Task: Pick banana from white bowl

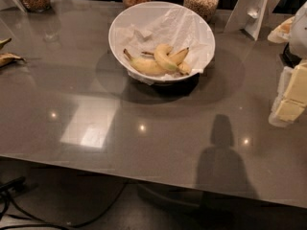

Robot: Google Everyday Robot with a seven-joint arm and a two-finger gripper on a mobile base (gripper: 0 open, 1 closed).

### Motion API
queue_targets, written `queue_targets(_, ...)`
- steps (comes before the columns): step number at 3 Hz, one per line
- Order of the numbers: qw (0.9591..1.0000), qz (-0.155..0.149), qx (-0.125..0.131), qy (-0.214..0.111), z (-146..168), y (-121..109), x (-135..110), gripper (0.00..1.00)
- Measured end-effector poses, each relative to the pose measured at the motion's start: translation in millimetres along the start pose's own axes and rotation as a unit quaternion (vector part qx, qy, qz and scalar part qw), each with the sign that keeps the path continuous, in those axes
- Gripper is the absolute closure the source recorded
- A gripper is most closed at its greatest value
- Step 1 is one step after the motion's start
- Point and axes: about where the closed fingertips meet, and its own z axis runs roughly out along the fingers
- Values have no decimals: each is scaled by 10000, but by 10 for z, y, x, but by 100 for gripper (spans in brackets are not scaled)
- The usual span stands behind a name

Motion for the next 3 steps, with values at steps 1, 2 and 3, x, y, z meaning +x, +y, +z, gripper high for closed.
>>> queue_targets(1,10000,0,0,-2,0,0,-1,0)
queue_targets(2,9996,47,9,-277,6,-25,-132,0)
queue_targets(3,9966,188,-80,-799,69,-119,-371,0)
